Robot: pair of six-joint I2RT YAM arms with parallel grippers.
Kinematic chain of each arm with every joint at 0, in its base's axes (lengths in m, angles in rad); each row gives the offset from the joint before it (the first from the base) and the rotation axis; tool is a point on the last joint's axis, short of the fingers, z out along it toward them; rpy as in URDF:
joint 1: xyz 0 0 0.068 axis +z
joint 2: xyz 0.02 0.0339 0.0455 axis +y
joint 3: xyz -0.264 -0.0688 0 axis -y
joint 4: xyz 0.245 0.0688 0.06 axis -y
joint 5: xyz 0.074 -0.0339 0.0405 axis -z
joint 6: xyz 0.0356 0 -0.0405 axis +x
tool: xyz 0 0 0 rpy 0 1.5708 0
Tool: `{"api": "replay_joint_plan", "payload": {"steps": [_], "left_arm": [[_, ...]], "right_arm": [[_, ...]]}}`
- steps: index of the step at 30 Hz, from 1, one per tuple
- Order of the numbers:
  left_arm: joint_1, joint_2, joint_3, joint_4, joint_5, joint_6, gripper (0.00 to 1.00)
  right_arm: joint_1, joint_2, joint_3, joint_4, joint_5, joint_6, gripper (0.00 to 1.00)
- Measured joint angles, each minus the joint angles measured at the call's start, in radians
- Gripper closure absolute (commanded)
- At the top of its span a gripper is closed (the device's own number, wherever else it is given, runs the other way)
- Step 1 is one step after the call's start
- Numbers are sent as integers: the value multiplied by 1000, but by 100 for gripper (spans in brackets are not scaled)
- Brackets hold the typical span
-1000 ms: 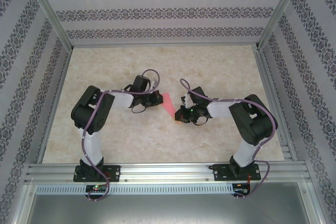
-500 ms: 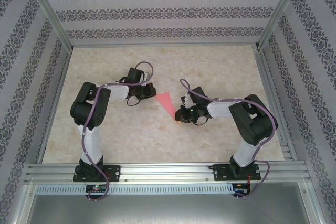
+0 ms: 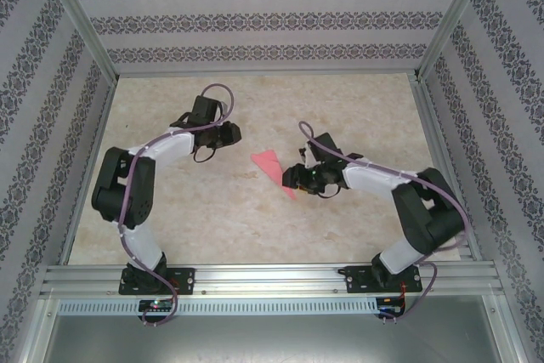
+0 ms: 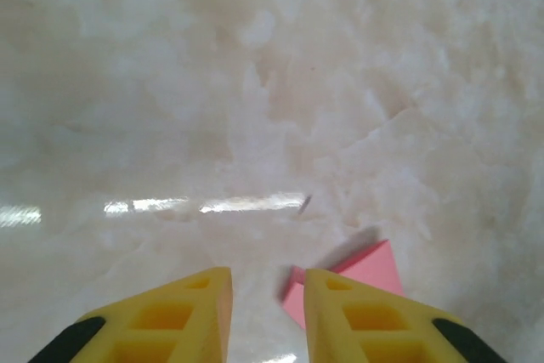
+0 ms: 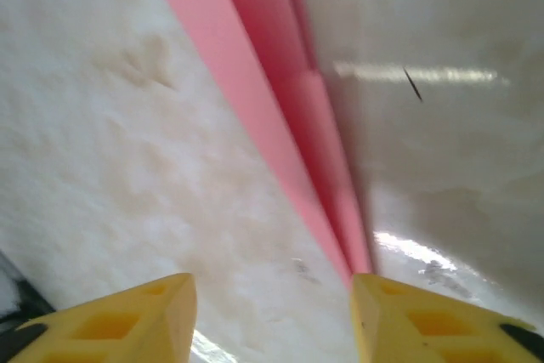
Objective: Fold a paper plane with a square sheet of paper (pick it up from the middle)
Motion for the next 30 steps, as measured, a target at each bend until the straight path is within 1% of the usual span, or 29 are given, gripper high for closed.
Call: {"api": "replay_joint_plan", "payload": {"steps": [2,6,8,10,11,12,13,15,19,22,26,30], "left_arm": [[-32,-39,0,-37,-42,-9,60],[-134,-66,2,-118,-125,-39,50],[-193,-64,11,-169,-169,-57,43],[-250,-58,34,-218,-214,-79,34],[-279,-53,53,-239,-236,-91,30],[-302,-46,70,-255,-254,-103,26],[-329,-33,95,-270,-274,-116,23],[-370,1,143,-292,-304,-137,20],[-425,116,261,-349,-347,-169,17],[-449,215,360,-415,-383,-181,17],[-465,319,460,-499,-428,-190,22],[-468,359,490,-555,-449,-203,28]], "right_arm": [[-16,-65,25,-10,31,-5,31],[-74,-163,51,-24,119,-19,21],[-124,-179,51,-44,164,-28,17],[-176,-181,40,-49,199,-35,13],[-201,-182,30,-51,214,-35,10],[-224,-185,16,-51,226,-35,5],[-246,-190,-1,-50,238,-34,2],[-282,-201,-33,-47,261,-28,2],[-325,-211,-72,-39,298,-25,2],[-331,-215,-94,-27,318,-21,2],[-330,-216,-111,-18,334,-13,2],[-331,-215,-112,-8,344,-11,2]]}}
